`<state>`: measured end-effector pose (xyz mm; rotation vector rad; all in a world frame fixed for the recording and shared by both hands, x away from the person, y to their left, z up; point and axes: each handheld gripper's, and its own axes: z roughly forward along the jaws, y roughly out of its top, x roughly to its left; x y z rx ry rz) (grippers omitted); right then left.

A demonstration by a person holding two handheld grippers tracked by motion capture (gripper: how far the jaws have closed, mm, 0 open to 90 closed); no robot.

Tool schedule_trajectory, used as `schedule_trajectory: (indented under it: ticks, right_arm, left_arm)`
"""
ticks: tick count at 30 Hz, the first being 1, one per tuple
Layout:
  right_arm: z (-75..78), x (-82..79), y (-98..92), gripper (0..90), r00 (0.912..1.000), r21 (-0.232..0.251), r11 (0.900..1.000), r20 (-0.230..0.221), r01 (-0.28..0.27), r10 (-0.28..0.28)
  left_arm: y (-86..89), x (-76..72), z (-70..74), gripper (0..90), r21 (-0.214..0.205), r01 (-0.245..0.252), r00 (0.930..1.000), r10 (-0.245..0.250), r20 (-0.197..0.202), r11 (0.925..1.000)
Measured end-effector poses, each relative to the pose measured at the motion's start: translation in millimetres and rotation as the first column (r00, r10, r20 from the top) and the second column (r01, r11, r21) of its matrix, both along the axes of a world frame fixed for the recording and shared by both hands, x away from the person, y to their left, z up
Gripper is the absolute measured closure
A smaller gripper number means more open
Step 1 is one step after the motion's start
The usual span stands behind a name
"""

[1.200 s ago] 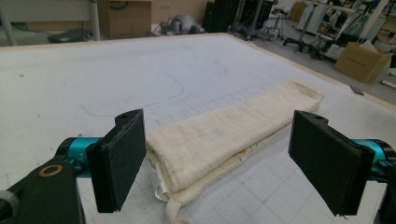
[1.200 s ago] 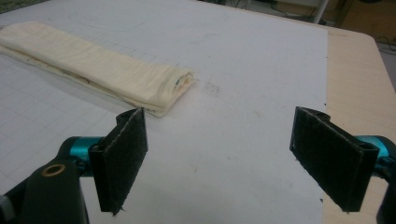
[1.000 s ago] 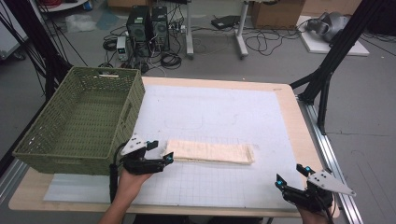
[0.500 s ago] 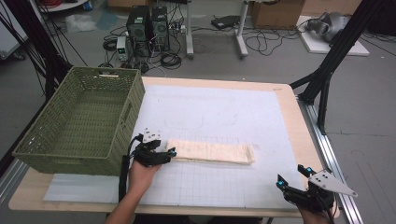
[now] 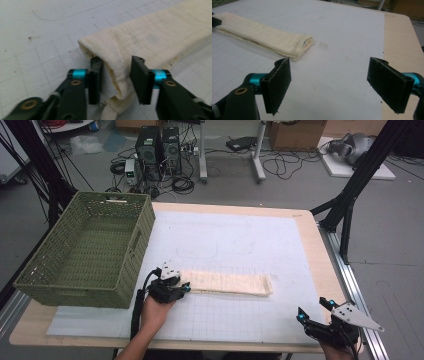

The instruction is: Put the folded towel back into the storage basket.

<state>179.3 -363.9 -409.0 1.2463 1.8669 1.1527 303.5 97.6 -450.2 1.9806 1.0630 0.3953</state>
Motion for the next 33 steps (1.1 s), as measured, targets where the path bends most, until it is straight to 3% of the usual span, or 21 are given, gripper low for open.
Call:
schedule_trajectory:
  ticks: [4,10,14,18,21,23,25,28,33]
  right_arm:
    - [0.9,-0.8,0.1,18.2,1.0,0.011,0.9999,0.005,0.002,-0.003]
    - [3.1,0.0,1.0,18.0,0.9998,0.046,0.9989,0.018,0.0,-0.001]
    - [1.3,5.3,6.9,18.0,1.0,0.029,0.9996,0.001,0.007,-0.008]
    - [2.1,14.2,15.6,18.1,0.9993,0.009,0.9992,0.0,-0.038,0.038]
    - [-5.1,33.4,32.5,22.6,0.9966,-0.006,0.9977,-0.048,-0.068,0.067]
    - [-10.4,43.8,38.2,27.0,0.994,0.011,0.9967,-0.073,-0.081,0.081]
    - [-14.8,52.7,43.3,33.1,0.9896,0.057,0.9937,-0.102,-0.097,0.102]
    - [-18.0,64.9,52.5,37.6,0.986,0.055,0.992,-0.116,-0.114,0.12]
    - [-28.5,84.4,64.5,42.0,0.9813,0.069,0.9926,-0.158,-0.1,0.11]
  left_arm:
    - [-1.5,0.4,-0.3,80.4,-0.018,0.012,0.9999,-0.012,-0.01,0.9998]
    - [0.1,1.4,-0.9,81.3,-0.034,0.013,0.9998,-0.014,-0.017,0.9993]
    - [-0.3,0.7,-0.9,81.5,-0.029,0.014,0.9998,-0.014,-0.013,0.9995]
    - [0.3,0.7,-1.2,81.5,-0.034,0.013,0.9998,-0.013,-0.015,0.9994]
    - [1.5,0.8,-1.9,81.4,-0.044,0.013,0.9998,-0.014,-0.016,0.999]
    - [1.0,0.4,-2.1,81.3,-0.048,0.009,0.9998,-0.009,-0.015,0.9988]
    - [1.1,0.2,-2.2,81.2,-0.053,0.001,0.9998,-0.002,-0.021,0.9986]
    - [2.5,1.5,-2.6,81.0,-0.068,0.0,0.9995,-0.002,-0.031,0.9977]
    - [2.3,1.2,-2.5,80.9,-0.062,0.001,0.9996,-0.003,-0.028,0.9981]
